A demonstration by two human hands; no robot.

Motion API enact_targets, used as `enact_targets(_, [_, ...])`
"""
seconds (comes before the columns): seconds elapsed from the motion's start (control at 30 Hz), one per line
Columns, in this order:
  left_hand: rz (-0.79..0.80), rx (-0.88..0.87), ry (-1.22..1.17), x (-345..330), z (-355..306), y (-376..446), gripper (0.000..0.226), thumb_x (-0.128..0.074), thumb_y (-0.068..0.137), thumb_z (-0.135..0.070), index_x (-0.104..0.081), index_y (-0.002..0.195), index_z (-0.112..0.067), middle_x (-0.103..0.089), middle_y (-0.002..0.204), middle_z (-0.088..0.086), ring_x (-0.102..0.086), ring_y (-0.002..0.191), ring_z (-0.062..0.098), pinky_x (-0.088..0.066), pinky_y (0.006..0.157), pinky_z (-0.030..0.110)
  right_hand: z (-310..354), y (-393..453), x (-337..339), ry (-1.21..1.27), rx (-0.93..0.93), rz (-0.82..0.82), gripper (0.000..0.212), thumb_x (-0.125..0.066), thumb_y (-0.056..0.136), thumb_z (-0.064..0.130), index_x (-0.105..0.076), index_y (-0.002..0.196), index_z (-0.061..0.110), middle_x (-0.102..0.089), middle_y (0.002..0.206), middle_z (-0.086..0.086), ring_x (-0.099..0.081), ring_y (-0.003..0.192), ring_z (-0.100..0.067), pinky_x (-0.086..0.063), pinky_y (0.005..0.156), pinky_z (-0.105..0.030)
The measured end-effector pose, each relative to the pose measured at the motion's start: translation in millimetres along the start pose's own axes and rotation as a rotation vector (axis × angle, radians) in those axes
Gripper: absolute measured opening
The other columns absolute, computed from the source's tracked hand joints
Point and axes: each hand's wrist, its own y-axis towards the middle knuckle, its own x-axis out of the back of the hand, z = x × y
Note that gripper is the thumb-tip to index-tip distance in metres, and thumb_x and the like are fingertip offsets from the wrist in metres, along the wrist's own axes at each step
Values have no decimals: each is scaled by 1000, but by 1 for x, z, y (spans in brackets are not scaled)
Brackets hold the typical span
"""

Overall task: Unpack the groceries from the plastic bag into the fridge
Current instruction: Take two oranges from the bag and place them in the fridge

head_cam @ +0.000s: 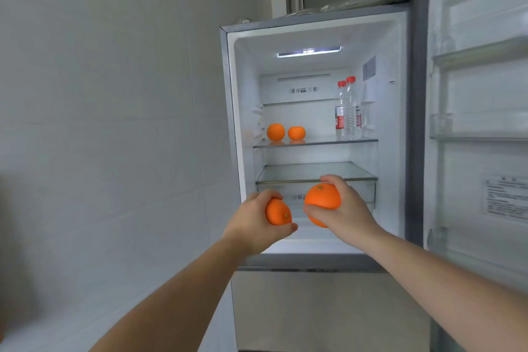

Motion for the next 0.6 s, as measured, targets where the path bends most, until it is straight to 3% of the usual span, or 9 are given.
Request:
enact_targets(0.17, [21, -39, -70, -13, 34, 69, 68, -86, 63, -42, -47, 119, -36, -46, 117, -10, -50, 101, 13, -42, 79, 20, -24, 59, -17, -40, 6, -8, 63, -81, 71, 37, -46, 123, 35, -49, 119, 3, -50, 102, -17, -39, 76, -27])
enact_targets(0.3, [65, -114, -93, -26, 66, 123, 73, -84, 65, -27, -42, 124, -36, -42, 125, -8, -48, 104, 13, -36, 70, 7, -38, 106, -35, -89, 7, -56, 68, -84, 66, 41, -46, 121, 35, -50, 118, 2, -52, 101, -16, -41, 77, -27])
enact_targets(0.4, [66, -171, -144, -29, 84, 169, 74, -81, 68, -20, -41, 130, -31, -39, 128, -7, -44, 108, 11, -31, 72, 0, -41, 141, -46, -136, 21, -83, 61, -86, 64, 37, -46, 111, 36, -53, 115, 1, -54, 94, -11, -43, 69, -22])
enact_targets(0.5, [60, -239, -172, -24, 93, 213, 73, -81, 71, -26, -40, 131, -31, -39, 127, -9, -45, 111, 13, -36, 82, 14, -39, 174, -56, -226, 5, -113, 62, -84, 66, 40, -44, 113, 36, -53, 114, 4, -54, 95, -14, -41, 66, -20])
enact_targets(0.6, [34, -293, -141, -19, 95, 251, 71, -79, 70, -46, -40, 128, -37, -44, 123, -12, -49, 105, 10, -41, 89, 27, -38, 206, -60, -278, -32, -146, 61, -80, 68, 48, -46, 118, 35, -53, 113, 7, -54, 98, -16, -43, 76, -27])
